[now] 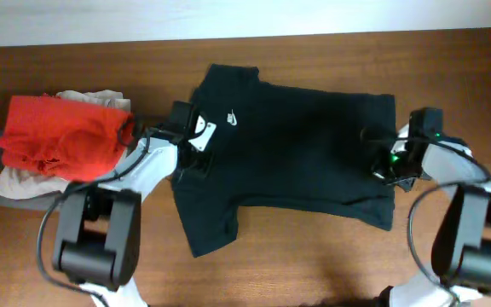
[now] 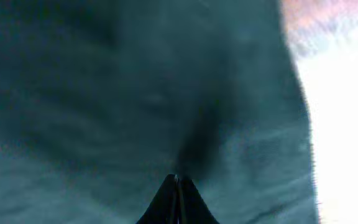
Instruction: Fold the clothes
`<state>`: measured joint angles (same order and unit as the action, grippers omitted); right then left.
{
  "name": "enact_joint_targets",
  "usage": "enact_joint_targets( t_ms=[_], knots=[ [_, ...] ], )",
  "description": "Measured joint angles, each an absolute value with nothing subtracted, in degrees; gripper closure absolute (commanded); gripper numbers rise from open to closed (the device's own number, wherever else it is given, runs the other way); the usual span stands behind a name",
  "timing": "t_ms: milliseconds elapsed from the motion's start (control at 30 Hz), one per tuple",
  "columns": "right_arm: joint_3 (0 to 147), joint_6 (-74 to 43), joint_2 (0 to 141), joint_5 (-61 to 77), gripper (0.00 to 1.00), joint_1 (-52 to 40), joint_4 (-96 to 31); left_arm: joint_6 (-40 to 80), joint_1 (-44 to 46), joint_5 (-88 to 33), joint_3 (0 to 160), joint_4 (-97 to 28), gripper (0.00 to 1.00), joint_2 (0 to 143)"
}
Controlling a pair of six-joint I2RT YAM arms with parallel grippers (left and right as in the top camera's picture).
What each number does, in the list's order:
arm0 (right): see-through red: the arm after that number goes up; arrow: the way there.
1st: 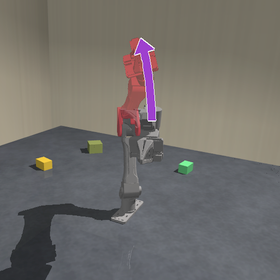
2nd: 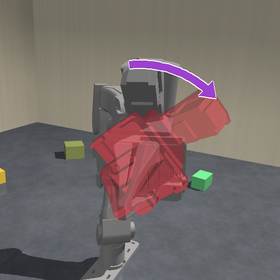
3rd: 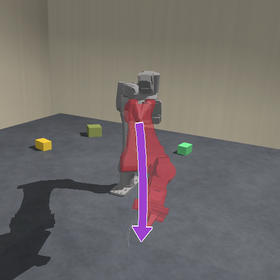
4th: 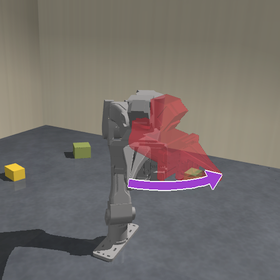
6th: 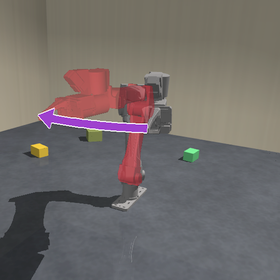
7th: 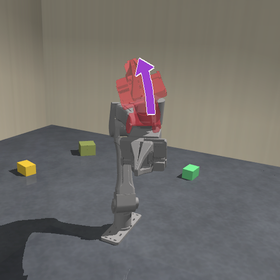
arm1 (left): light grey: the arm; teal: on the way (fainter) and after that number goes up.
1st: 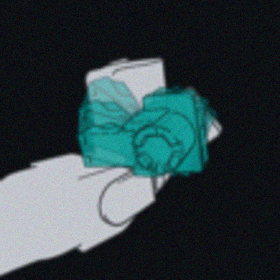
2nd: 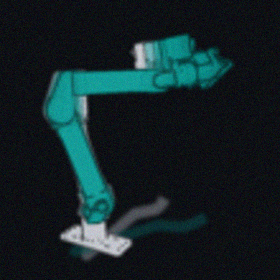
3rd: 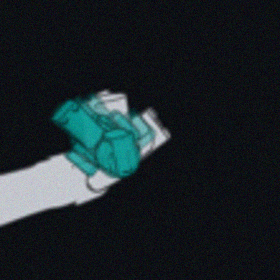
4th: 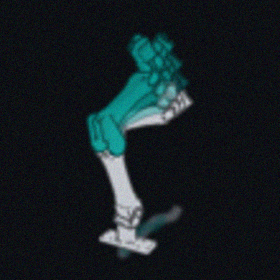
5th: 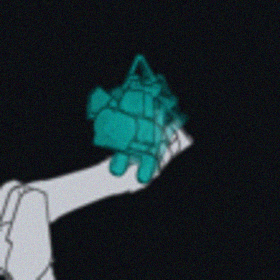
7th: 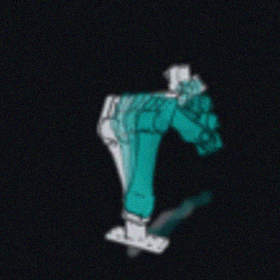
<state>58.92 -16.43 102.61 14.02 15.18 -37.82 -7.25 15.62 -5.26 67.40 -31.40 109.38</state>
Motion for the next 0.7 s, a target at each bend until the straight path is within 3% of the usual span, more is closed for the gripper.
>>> enact_joint_targets(
  t_ms=[433, 700],
  knots=[
    [60.1, -23.5, 104.3, -3.0, 0.95, 15.3, -40.0, -5.5, 13.1, -2.1, 68.6, -34.1, 0.98, 111.1],
    [60.9, -12.8, 104.3, 7.6, 0.66, 17.3, -39.0, -4.8, 12.4, -0.6, 71.3, -37.9, 0.97, 112.2]
  ],
)
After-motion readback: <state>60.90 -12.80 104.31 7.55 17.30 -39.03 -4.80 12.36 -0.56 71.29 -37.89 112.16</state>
